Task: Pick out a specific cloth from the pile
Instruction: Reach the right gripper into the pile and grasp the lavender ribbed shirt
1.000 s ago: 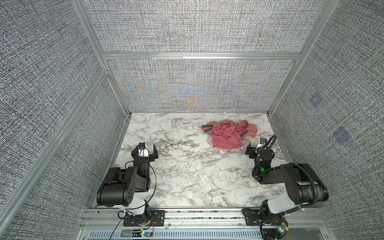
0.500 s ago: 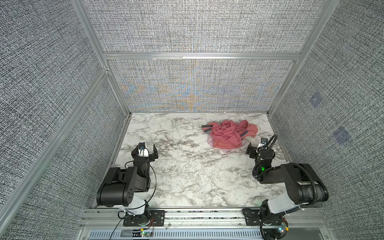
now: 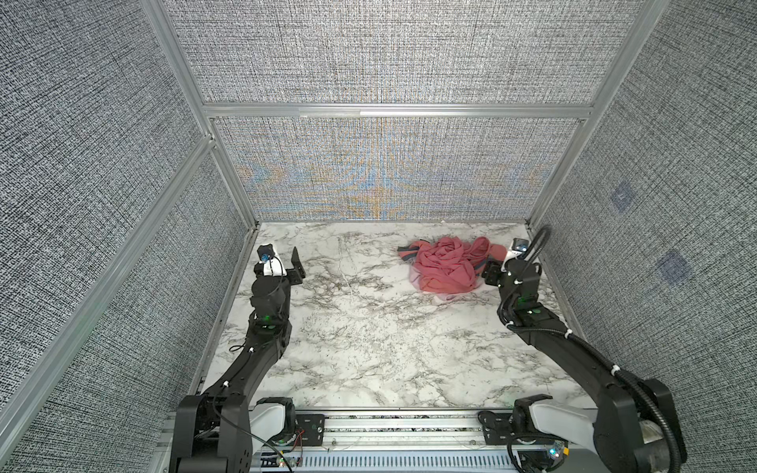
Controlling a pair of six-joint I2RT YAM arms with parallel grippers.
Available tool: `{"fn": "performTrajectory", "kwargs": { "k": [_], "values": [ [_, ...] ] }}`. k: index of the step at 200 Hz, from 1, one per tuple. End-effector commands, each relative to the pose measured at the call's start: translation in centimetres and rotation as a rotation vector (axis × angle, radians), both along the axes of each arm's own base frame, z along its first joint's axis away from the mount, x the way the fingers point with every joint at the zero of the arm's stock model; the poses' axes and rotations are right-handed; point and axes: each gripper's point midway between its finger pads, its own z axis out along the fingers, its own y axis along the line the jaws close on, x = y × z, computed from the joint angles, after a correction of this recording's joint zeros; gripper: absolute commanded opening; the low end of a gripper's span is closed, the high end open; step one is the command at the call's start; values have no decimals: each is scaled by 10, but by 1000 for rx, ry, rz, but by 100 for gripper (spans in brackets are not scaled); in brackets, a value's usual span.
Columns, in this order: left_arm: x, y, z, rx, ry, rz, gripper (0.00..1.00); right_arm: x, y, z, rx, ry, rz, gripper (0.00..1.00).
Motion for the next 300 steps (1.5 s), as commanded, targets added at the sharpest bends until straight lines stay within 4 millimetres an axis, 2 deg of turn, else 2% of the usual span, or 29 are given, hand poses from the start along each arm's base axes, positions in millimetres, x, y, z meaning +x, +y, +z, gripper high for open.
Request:
{"fn": "performTrajectory", "kwargs": {
  "k": [1,26,52,114,184,217,248,300],
  "values": [
    [0,-30,-46,-79,236,-96,72,-31,29,-48,15,226,40,71],
    [-6,-62,-70,-100,361,-162,70,-46,81,-75,61,309,160,67],
    [-16,-80,-86,-121,404,-211,70,-49,105,-105,114,387,196,61],
    [-18,-76,-86,-104,396,-192,70,-37,111,-145,103,506,155,51],
    [-14,-78,-84,-102,390,-196,70,-15,114,-159,119,521,132,47],
    [-11,-77,-87,-91,395,-193,70,-6,116,-163,109,524,130,37],
    [-10,-77,-91,-85,409,-191,70,1,120,-166,108,527,137,34],
    [-9,-77,-90,-67,419,-188,69,8,115,-176,109,545,111,29]
  ]
}}
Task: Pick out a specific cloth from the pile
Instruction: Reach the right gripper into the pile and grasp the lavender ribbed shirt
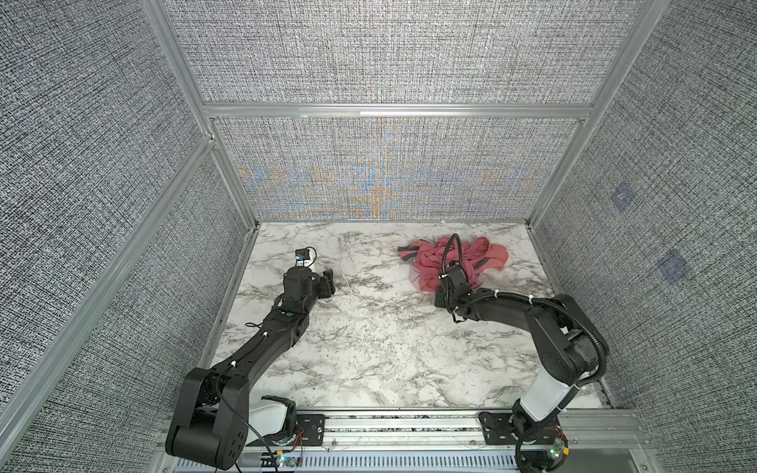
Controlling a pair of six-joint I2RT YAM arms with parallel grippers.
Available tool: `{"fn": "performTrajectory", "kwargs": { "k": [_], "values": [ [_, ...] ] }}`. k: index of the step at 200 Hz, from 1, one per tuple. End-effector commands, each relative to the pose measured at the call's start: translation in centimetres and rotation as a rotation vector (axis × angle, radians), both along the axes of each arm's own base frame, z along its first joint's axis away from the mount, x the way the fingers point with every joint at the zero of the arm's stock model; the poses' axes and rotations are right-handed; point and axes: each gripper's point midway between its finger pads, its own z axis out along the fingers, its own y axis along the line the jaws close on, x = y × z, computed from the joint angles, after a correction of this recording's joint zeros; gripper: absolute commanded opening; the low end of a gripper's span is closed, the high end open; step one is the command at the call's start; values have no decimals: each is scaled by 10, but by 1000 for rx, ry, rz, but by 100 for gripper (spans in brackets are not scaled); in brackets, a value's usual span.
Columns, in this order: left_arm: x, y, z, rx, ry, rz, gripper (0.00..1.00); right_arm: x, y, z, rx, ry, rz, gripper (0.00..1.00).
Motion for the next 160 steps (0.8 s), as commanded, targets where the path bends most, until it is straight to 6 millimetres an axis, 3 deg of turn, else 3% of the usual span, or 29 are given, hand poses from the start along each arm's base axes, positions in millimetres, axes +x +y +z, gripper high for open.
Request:
{"fn": "performTrajectory", "kwargs": {
  "k": [1,22,39,73,92,160],
  "values": [
    [2,3,3,28,-5,5,69,4,0,0,10,-11,-12,29],
    [2,4,4,36,-8,12,69,5,-2,-2,0,-10,-17,20],
    [3,4,4,34,-8,15,69,5,-4,-2,-10,-11,-24,0],
    [2,5,8,35,-14,16,69,3,-7,14,-2,-35,-35,0],
    [1,6,11,35,-20,21,69,-1,-10,33,14,-63,-38,0],
    [-3,10,19,32,-47,39,68,-19,-42,121,74,-219,-103,0]
  ]
}}
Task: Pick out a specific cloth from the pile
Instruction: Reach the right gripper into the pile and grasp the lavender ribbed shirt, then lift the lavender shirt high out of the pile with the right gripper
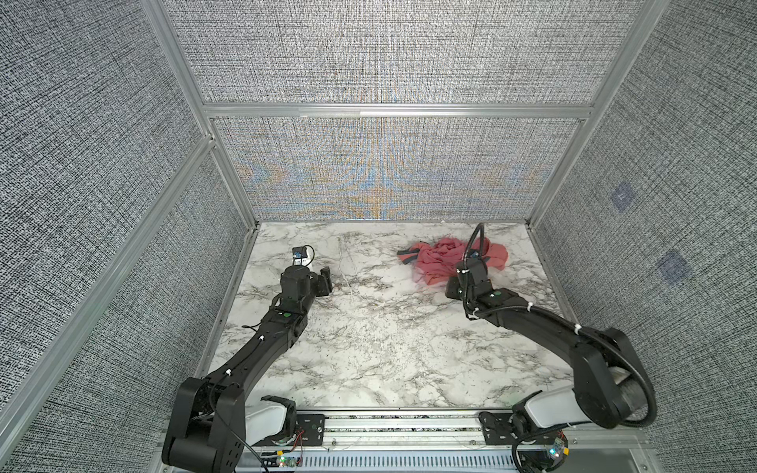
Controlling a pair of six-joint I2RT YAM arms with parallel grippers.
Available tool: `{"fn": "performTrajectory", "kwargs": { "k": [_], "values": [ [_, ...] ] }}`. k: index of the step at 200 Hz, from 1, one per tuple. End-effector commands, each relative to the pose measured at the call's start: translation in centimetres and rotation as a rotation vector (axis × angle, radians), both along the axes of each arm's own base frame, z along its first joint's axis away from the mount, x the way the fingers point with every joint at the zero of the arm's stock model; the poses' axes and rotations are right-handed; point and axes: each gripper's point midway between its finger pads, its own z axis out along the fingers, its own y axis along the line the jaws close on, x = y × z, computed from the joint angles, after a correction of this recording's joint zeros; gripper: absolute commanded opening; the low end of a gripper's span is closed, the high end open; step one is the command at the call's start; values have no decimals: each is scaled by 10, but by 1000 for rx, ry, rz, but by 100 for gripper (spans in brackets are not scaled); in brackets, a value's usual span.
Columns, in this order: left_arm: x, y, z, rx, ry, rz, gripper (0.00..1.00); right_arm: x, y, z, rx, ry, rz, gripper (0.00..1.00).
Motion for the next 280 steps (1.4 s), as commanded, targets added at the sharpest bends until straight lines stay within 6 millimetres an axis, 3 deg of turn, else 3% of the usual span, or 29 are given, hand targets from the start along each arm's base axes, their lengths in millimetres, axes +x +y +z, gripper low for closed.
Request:
{"fn": "performTrajectory", "kwargs": {
  "k": [1,48,49,52,71,143,212,280],
  "values": [
    [-1,2,3,7,-12,9,68,-7,-17,20,3,-29,-53,0],
    [-3,3,6,0,-25,11,68,-13,-52,69,15,-108,-120,0],
    [-3,3,7,0,-27,11,68,-10,-53,81,22,-128,-123,0],
    [-3,3,7,0,-27,11,68,-9,-55,87,26,-139,-127,0],
    [-3,4,10,1,-35,13,68,-9,-67,109,32,-164,-145,0],
    [-6,7,13,5,-46,24,68,-9,-97,176,28,-269,-190,0],
    [-6,7,18,2,-52,25,68,-1,-108,235,33,-352,-179,0],
    [-8,5,39,-18,-78,16,67,3,-93,321,56,-480,-80,0]
  ]
}}
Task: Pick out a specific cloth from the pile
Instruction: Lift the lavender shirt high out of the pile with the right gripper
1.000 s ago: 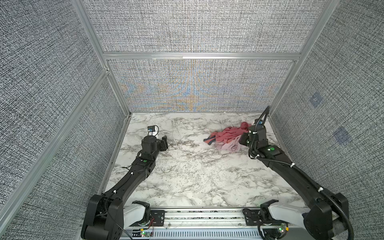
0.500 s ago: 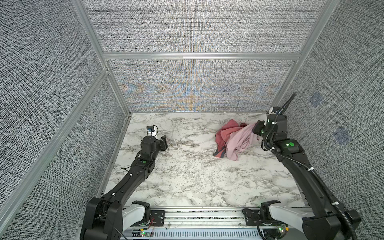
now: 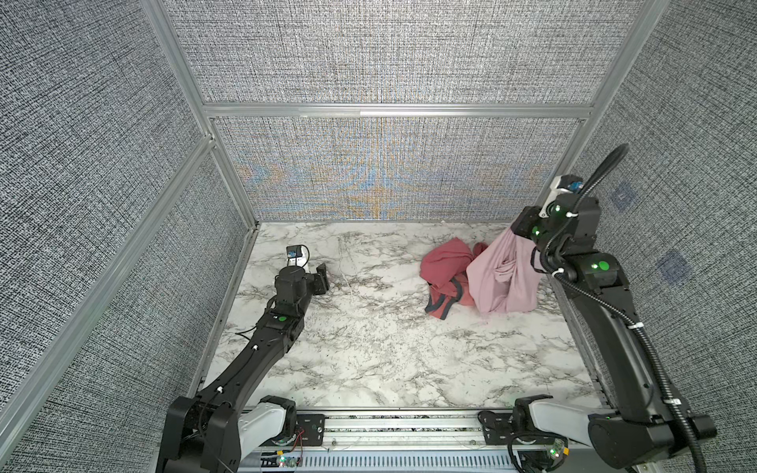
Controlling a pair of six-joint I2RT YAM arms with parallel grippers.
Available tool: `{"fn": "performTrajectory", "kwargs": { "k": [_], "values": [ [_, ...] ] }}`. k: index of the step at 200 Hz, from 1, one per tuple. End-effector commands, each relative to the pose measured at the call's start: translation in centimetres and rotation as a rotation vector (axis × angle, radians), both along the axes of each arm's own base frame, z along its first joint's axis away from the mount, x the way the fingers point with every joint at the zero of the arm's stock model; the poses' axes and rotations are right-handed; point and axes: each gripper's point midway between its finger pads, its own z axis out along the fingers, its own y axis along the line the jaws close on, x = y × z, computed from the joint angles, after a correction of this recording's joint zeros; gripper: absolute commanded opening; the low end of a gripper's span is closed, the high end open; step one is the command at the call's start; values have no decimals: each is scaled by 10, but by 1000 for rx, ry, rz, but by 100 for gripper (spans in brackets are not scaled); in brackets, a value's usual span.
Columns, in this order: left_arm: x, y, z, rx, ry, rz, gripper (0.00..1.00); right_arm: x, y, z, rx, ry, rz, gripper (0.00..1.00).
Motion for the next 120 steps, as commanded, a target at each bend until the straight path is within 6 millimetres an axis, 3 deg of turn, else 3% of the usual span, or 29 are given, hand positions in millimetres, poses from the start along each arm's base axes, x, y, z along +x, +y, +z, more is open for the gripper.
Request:
{"fn": "performTrajectory", "kwargs": {
  "k": [1,36,72,92,120],
  "values": [
    [-1,-2,10,-10,-13,-9,67,-1,11,29,-5,-49,70,0],
    [-3,-3,25,-35,-18,-11,67,-7,37,73,14,-110,208,0],
    [-6,0,47,-39,-8,3,66,-16,91,104,-22,-134,385,0],
    [-9,3,61,-24,-6,12,66,-20,128,111,-42,-132,511,0],
    [-16,12,79,13,-11,37,66,-20,180,101,-35,-61,705,0]
  ]
}}
